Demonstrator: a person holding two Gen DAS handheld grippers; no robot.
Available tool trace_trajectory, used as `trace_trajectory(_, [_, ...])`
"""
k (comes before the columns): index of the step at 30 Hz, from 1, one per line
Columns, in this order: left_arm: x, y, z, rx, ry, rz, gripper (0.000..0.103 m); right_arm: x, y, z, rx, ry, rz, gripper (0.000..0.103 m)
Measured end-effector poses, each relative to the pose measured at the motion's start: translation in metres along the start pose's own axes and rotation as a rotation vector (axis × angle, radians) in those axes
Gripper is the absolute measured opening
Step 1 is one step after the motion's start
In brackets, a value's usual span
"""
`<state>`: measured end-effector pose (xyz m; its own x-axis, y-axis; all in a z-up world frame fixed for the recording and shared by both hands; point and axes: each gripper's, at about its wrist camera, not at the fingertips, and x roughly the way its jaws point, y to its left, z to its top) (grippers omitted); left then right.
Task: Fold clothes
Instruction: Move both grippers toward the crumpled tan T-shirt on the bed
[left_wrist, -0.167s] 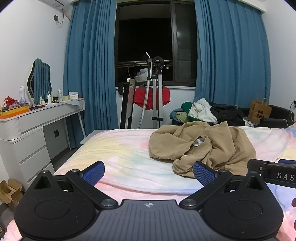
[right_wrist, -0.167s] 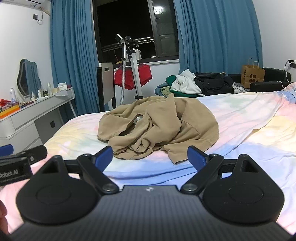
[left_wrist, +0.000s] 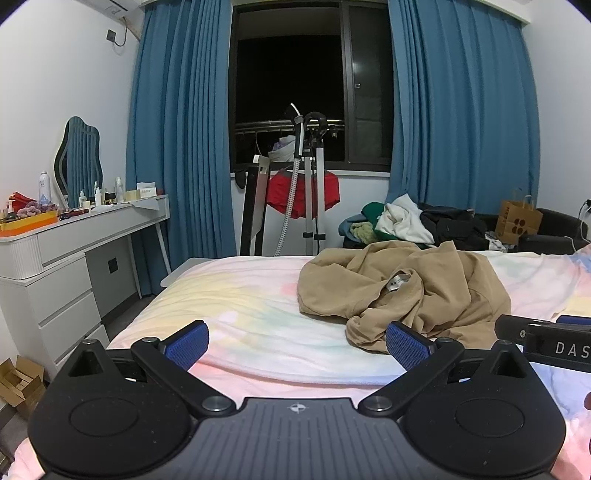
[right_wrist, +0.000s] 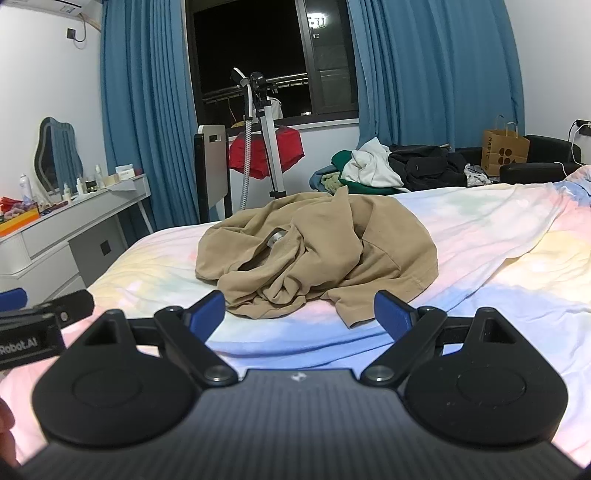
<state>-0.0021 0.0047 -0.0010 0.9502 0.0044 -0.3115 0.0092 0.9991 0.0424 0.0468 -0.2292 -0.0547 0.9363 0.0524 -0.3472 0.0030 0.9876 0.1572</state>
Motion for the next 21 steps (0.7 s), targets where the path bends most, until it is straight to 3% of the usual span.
trace_trajectory(21, [0.009,0.005,-0.006,-0.044,0.037,-0.068,0.103,-0.002,-0.004,0.005,-0.002,-0.003,-0.029,0.089])
